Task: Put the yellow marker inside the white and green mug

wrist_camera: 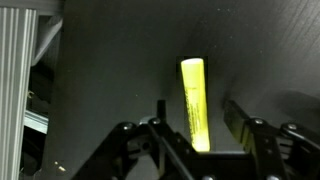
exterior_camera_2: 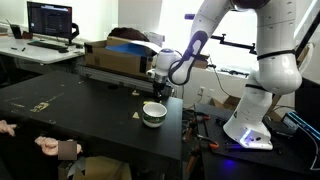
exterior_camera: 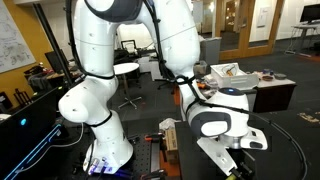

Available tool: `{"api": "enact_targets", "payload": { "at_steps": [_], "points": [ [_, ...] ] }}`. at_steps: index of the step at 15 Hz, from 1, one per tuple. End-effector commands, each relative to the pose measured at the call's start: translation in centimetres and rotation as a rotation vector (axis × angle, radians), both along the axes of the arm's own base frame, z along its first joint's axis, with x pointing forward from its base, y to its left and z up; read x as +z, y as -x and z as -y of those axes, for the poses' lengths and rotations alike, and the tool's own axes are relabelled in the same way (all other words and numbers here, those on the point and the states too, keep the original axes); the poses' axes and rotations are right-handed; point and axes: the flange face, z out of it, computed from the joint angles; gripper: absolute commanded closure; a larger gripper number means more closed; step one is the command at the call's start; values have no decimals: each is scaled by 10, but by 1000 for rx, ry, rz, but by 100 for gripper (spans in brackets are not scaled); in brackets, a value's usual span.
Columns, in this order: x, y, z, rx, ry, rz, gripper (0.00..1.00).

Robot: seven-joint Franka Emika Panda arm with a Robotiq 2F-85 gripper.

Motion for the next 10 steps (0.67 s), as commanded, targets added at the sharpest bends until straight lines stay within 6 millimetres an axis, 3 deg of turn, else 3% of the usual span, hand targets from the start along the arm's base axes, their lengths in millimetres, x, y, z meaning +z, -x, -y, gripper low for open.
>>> {"api": "enact_targets", "payload": {
  "at_steps": [1,5,10],
  "points": [
    [-1,-3,6,0,-4,-15,69],
    [-3,-5,10,-7,-3,-15,98],
    [3,-5,9,-12,5,-4,95]
  ]
}}
